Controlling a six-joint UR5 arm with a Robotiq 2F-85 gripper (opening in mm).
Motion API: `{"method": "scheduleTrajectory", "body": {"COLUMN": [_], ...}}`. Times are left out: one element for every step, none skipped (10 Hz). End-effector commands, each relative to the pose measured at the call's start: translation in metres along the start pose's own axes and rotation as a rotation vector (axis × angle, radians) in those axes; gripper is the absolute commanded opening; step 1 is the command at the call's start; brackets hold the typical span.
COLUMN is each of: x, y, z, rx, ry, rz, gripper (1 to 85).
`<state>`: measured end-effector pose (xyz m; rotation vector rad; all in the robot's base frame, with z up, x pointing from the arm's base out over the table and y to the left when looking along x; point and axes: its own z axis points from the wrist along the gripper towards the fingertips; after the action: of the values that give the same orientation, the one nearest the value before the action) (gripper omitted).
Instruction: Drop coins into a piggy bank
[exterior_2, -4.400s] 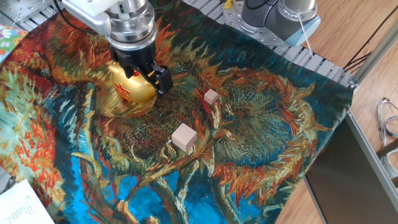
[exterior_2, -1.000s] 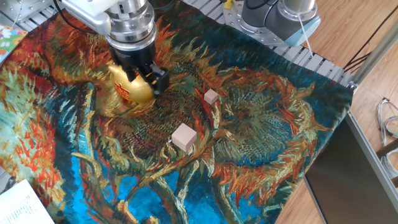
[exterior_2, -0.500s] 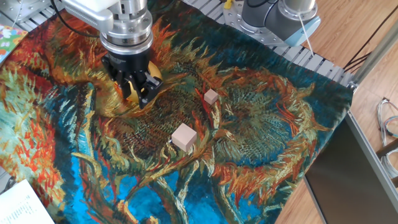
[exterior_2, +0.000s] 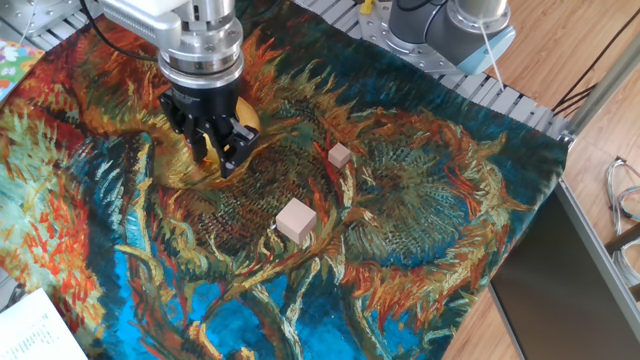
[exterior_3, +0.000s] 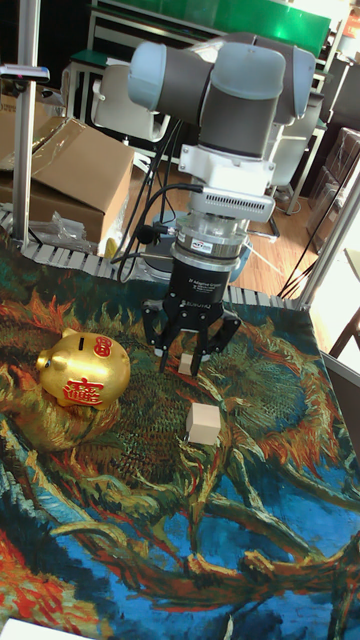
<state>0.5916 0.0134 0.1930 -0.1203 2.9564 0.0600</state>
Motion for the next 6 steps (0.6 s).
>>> {"method": "scheduleTrajectory", "body": {"x": [0.006, 0.009, 0.014, 0.017, 0.014, 0.008], "y": [0.003, -0.006, -0.006, -0.005, -0.004, 0.0], "z": [-0.001, -0.001, -0.002, -0.002, -0.002, -0.001], "rx": [-0.014, 0.018, 0.017, 0.015, 0.011, -0.005], "ry": [0.025, 0.035, 0.055, 0.064, 0.055, 0.03], "rz": [0.029, 0.017, 0.027, 0.03, 0.029, 0.063], "gripper": [46.3, 45.7, 44.7, 42.0, 41.3, 42.7]}}
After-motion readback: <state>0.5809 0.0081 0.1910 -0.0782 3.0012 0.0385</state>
